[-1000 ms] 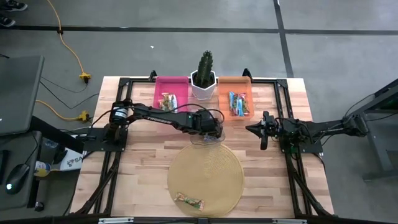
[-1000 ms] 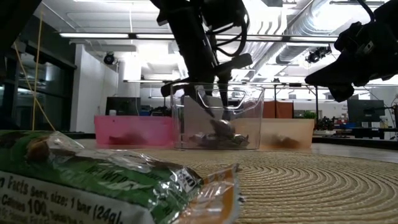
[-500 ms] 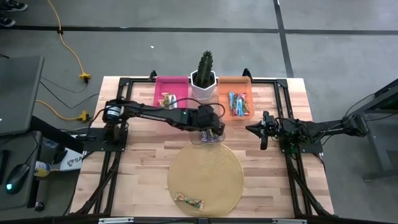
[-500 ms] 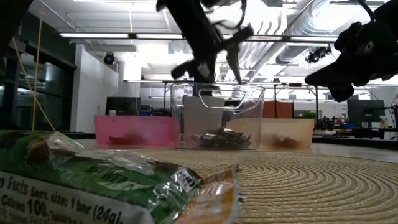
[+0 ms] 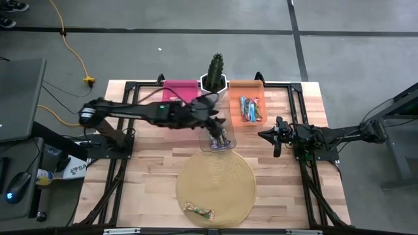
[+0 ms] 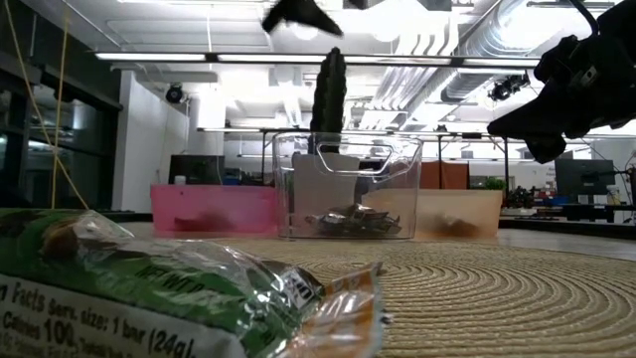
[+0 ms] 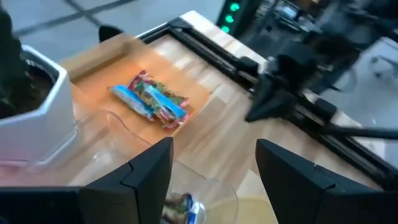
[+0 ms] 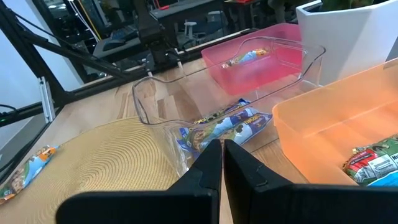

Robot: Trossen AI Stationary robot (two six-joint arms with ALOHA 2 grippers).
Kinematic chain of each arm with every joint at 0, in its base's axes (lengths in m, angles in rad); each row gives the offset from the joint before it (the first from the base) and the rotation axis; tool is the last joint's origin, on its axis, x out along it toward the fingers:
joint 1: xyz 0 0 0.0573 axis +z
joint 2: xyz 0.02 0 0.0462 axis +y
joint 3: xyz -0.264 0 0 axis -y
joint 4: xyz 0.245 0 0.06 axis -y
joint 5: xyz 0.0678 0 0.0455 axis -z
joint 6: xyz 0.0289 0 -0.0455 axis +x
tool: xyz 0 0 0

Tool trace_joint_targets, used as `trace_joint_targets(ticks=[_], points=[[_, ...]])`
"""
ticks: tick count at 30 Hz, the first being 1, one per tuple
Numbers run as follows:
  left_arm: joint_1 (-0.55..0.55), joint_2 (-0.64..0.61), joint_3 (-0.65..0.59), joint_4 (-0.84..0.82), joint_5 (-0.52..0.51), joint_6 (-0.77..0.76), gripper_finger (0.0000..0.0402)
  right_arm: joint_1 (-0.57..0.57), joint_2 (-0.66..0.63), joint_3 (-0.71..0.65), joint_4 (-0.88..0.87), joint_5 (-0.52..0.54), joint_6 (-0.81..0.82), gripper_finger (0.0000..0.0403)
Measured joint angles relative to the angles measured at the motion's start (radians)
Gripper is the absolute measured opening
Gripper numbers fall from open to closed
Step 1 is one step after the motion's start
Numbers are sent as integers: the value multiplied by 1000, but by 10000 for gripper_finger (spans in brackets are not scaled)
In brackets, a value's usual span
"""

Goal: Pick and place Granola Bars by type
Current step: Put the yellow granola bar into the pink bin

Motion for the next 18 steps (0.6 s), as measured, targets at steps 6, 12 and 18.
trace_joint_targets(ticks=[6,12,18], points=[[-56,-118,-1,-19,32,139,227,0,0,0,1,0,2,0],[-105,-233,-1,-100,28,207,227,0,0,0,2,0,2,0],[-144,-326,-1,-208,-11,240,227,0,0,0,2,0,0,0]])
